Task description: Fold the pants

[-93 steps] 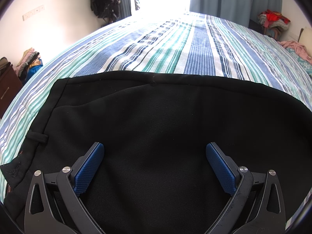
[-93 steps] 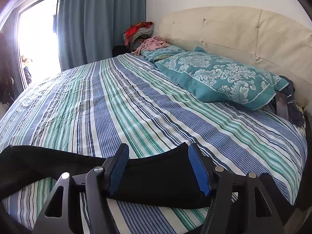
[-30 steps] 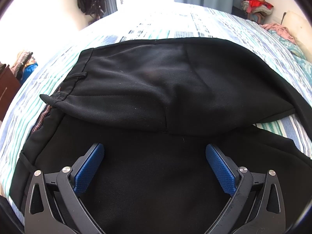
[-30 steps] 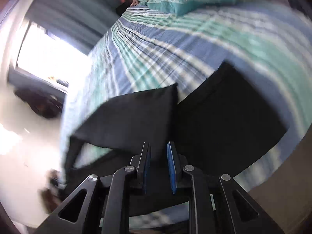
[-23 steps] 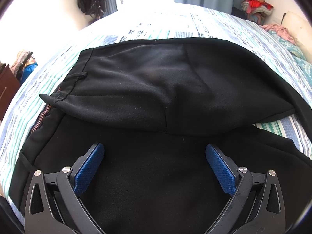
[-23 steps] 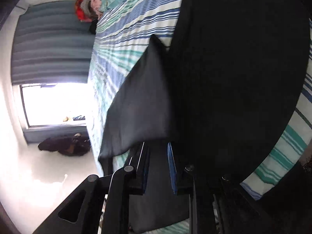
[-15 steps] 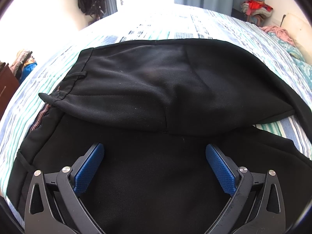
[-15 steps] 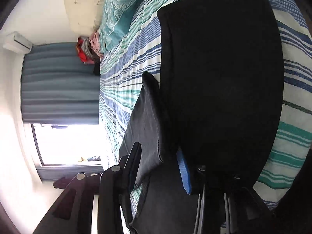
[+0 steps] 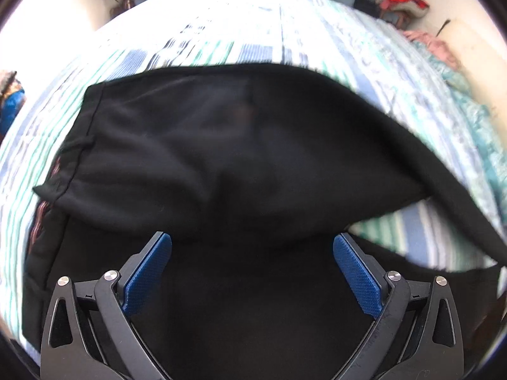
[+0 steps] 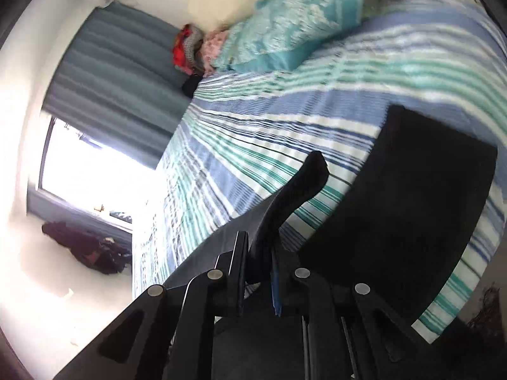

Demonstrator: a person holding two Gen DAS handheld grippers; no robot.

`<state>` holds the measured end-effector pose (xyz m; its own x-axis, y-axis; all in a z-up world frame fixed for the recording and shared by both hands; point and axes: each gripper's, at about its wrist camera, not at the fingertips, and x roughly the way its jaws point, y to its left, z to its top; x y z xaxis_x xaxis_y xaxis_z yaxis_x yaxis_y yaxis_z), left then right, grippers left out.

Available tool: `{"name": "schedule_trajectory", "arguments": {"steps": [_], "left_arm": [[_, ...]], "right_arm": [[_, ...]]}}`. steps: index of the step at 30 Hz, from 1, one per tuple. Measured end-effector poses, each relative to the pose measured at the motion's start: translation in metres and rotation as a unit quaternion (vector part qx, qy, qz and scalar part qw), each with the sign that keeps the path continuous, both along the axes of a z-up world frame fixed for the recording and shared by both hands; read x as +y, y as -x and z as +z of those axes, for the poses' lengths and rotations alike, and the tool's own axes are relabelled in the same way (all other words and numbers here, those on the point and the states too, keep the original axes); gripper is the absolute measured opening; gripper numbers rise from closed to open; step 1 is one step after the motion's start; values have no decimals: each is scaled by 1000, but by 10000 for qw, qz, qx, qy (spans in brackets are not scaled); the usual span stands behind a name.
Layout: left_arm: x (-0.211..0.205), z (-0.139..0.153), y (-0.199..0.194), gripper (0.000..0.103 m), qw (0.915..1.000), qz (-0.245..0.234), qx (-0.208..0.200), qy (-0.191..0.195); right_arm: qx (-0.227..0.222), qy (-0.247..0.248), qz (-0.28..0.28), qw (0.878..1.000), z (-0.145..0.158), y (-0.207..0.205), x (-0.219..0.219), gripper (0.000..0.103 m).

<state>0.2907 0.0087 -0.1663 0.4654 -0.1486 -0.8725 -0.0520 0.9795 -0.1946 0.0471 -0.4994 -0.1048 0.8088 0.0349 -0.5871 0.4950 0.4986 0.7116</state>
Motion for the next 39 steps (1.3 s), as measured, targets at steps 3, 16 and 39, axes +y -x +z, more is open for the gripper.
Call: {"name": "schedule_trajectory", "arguments": {"steps": [3,16,39], "left_arm": [[8,19,-43,102,9916,306,-24,1258],[41,-35,-131,27,9375,1900,776,2810],[22,14,164,18,9895,605,529,1197]], "right_arm": [[-240,513,354,9978,43,0,6,13],[-1079,594,816,9890,129,36,9,13],[2129,904,585,9711,-57,39,-123,13]]}}
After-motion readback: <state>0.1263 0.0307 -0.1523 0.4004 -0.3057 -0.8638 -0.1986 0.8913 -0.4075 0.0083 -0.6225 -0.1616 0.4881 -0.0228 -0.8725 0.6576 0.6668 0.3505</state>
